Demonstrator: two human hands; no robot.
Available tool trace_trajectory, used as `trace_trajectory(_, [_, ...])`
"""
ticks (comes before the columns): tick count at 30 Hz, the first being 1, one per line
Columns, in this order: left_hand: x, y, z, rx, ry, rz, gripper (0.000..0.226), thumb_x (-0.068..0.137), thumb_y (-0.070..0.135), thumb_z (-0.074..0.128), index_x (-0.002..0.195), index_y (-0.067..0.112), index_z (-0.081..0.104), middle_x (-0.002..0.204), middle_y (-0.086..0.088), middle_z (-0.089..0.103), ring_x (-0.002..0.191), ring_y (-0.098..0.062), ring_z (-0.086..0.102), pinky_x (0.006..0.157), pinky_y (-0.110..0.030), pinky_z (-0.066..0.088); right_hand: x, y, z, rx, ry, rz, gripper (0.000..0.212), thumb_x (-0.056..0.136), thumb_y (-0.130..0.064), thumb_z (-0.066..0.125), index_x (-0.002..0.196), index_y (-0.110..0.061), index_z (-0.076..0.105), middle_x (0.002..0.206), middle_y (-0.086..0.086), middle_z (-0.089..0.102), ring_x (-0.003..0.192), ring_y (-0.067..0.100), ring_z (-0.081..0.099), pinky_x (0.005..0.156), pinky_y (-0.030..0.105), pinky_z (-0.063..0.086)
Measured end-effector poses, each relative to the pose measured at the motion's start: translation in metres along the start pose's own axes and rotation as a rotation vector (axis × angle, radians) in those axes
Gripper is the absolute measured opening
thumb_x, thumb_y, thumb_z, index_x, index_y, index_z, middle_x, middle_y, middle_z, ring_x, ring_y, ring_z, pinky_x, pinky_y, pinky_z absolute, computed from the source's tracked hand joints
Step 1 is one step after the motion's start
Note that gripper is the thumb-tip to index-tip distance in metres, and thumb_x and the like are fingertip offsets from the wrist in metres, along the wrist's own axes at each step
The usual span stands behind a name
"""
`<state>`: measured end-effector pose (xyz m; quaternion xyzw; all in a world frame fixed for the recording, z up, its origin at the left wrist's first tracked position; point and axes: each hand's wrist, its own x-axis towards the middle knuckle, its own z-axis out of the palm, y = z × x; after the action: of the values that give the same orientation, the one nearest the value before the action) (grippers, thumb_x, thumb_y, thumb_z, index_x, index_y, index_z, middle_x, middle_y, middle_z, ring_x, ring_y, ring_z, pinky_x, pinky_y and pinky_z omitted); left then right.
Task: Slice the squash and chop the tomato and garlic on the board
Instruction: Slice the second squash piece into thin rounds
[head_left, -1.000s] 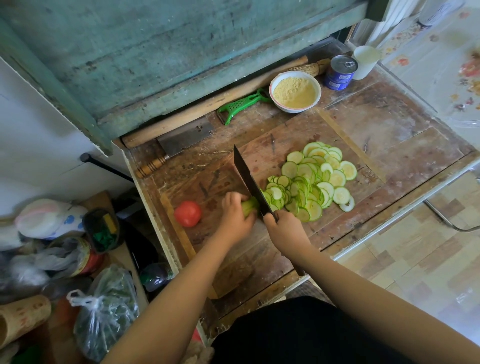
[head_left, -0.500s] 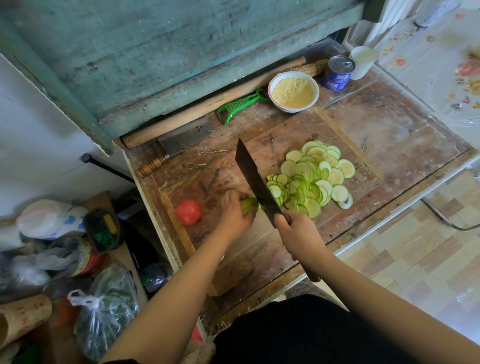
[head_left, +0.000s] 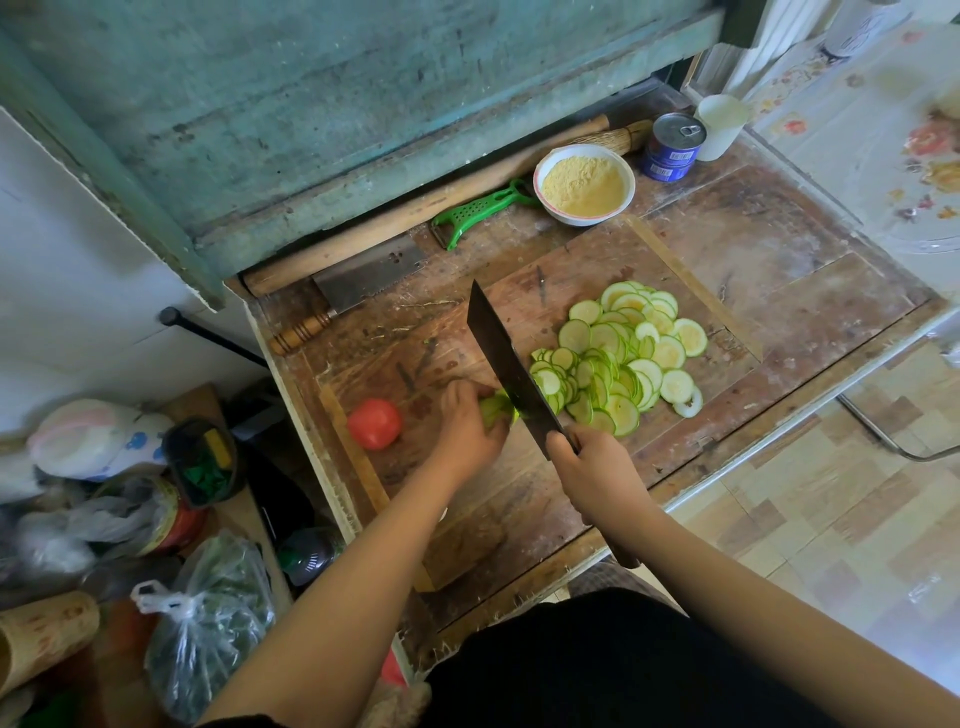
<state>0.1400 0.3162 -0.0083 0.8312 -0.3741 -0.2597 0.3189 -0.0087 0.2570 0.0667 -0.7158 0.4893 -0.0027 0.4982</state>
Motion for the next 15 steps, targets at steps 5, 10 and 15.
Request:
trace_trajectory(5, [0.0004, 0.0004, -0.0002, -0.001, 0.001, -0.002, 0.034, 0.084, 0.015, 0.067, 0.11, 0.001, 0.051, 0.115, -0.016, 0.042, 0.113, -0.028, 0.04, 0.09, -0.025, 0.03, -0.0004, -0.0001, 0.0016, -0.004, 0.001, -0.007, 0.029, 0.091, -0.028, 0.044, 0.068, -0.01, 0.039, 0.057, 0.005, 0.036, 0.049, 0.017, 0.034, 0.05, 0.03, 0.034])
trace_trajectory(10, [-0.0003, 0.0, -0.0007, -0.013, -0.002, -0.007, 0.033, 0.084, 0.015, 0.066, 0.11, 0.002, 0.05, 0.115, -0.015, 0.042, 0.114, -0.028, 0.039, 0.091, -0.026, 0.03, -0.0001, 0.0008, 0.0023, -0.006, 0.011, 0.002, 0.029, 0.09, -0.028, 0.043, 0.068, -0.009, 0.04, 0.056, 0.005, 0.038, 0.048, 0.017, 0.034, 0.049, 0.029, 0.035])
trace_trajectory(15, [-0.0003, 0.0009, -0.0012, -0.02, -0.007, -0.014, 0.034, 0.084, 0.017, 0.066, 0.111, 0.003, 0.05, 0.116, -0.014, 0.041, 0.115, -0.027, 0.038, 0.093, -0.027, 0.031, 0.0021, 0.0006, 0.0019, -0.001, 0.001, 0.018, 0.029, 0.089, -0.029, 0.044, 0.068, -0.009, 0.04, 0.055, 0.004, 0.037, 0.048, 0.017, 0.035, 0.05, 0.031, 0.037])
